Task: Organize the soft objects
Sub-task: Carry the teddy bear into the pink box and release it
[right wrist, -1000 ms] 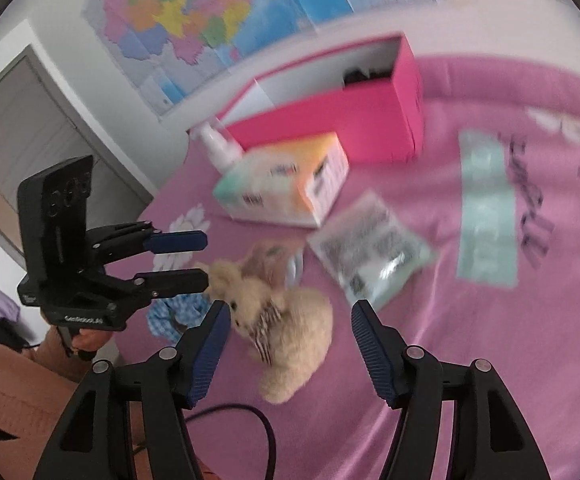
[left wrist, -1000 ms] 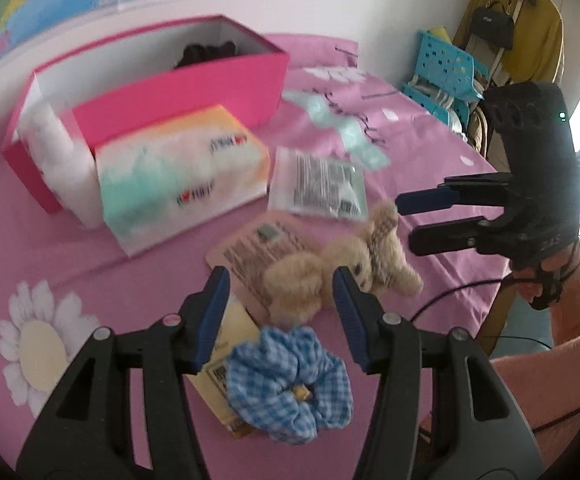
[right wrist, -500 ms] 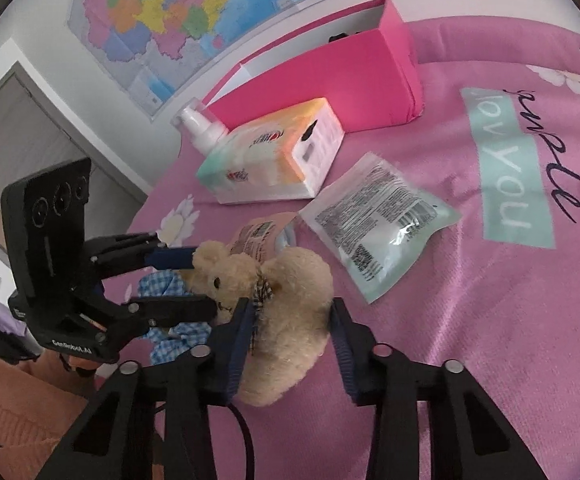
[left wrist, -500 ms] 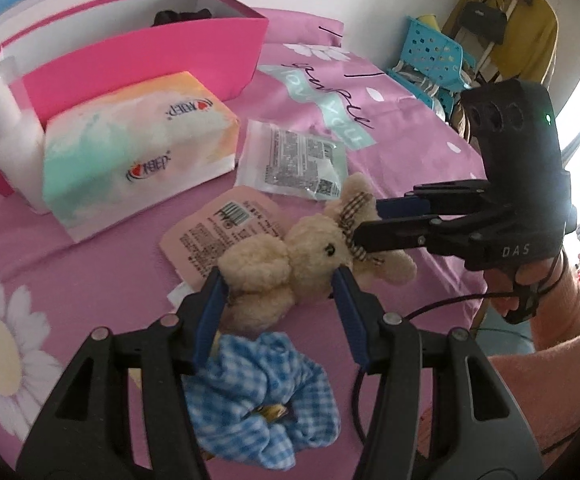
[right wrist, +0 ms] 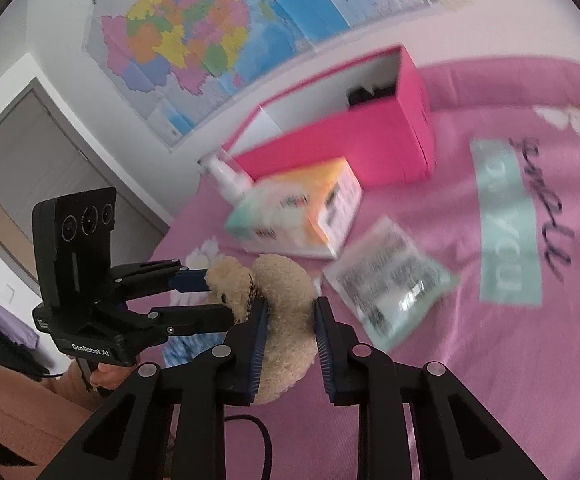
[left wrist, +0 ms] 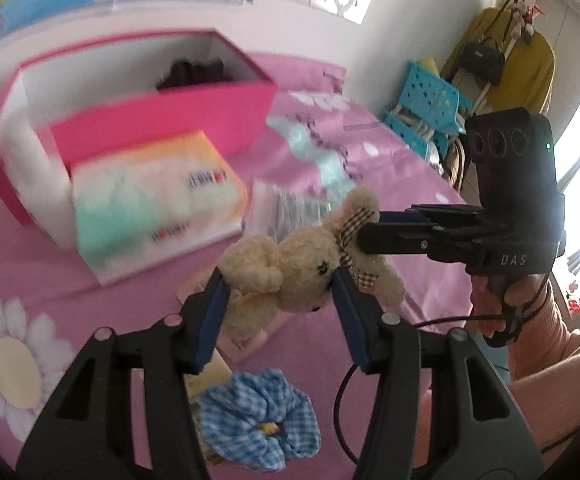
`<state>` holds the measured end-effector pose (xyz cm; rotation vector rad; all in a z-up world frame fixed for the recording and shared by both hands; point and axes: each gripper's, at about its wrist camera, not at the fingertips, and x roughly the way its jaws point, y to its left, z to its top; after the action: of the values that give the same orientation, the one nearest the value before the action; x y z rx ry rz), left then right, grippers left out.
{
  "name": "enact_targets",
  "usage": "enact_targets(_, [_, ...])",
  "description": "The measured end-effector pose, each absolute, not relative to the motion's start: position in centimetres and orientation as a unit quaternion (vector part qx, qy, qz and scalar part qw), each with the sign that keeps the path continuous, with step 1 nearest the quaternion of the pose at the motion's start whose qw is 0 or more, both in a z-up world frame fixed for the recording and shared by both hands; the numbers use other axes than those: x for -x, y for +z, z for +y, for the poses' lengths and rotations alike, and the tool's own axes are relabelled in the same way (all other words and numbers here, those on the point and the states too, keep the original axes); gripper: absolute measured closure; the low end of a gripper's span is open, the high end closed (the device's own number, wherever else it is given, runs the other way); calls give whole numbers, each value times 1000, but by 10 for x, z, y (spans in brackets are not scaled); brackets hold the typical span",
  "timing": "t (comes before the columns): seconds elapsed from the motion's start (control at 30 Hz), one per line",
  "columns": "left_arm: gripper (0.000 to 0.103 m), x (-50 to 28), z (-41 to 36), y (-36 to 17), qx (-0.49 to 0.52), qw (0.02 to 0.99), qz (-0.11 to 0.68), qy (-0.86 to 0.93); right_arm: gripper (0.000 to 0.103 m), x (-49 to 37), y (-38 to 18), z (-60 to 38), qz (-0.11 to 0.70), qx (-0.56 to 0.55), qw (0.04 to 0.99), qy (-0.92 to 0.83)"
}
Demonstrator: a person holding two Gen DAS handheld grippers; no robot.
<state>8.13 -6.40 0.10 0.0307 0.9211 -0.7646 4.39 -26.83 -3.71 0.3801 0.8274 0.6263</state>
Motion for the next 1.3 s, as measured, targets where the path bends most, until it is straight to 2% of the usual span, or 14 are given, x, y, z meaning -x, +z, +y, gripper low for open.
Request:
enact_targets(0.4, [48, -144, -53, 69, -30, 880, 369, -298, 80, -113, 31, -255, 329, -158, 878, 310])
enact_targets(0.6, [48, -194, -47, 80, -30, 891, 369, -262, 80, -168, 48, -245, 322, -158, 881, 308])
enact_targets(1.13, [50, -287, -40, 49, -8, 874, 438, -212, 80, -278, 15, -212, 381, -155, 872, 264])
enact_targets(1.3, [50, -295, -33, 49, 5, 878, 438, -194, 72, -294, 7, -211, 387, -144, 887, 207])
